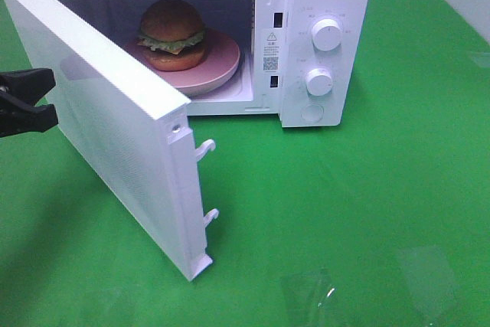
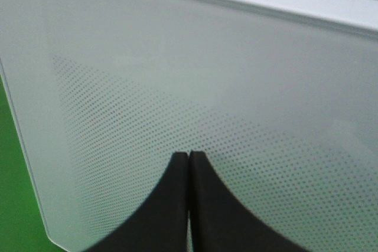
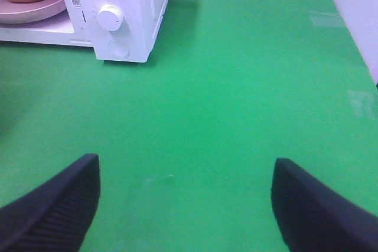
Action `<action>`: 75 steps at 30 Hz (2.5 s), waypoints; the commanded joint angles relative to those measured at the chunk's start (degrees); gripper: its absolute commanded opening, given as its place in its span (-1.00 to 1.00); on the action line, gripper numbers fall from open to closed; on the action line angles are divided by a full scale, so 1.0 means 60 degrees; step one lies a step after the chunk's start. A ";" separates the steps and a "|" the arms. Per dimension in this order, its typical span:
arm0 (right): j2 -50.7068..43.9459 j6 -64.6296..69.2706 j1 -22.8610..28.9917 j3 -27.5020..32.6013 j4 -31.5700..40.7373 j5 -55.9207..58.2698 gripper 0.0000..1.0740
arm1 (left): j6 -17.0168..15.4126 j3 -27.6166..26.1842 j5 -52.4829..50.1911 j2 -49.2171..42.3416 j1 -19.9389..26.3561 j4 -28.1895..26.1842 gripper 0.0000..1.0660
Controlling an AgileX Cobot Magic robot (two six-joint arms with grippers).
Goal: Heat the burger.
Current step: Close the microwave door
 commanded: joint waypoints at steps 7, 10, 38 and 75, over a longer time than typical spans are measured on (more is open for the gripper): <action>-0.0267 0.0076 -0.0029 0.0010 -0.0057 -0.0115 0.41 | -0.0172 -0.0325 -0.0267 0.0143 -0.0067 -0.0086 -1.00; -0.0267 0.0076 -0.0029 0.0010 -0.0057 -0.0115 0.41 | -0.0162 -0.0506 -0.0153 0.0143 -0.0325 -0.0296 -1.00; -0.0267 0.0076 -0.0029 0.0010 -0.0057 -0.0115 0.41 | 0.0353 -0.3170 0.0229 0.2483 -0.2521 -0.2617 -1.00; -0.0267 0.0076 -0.0029 0.0010 -0.0057 -0.0115 0.41 | 0.1442 -0.6541 0.1557 0.4335 -0.4259 -0.4861 -1.00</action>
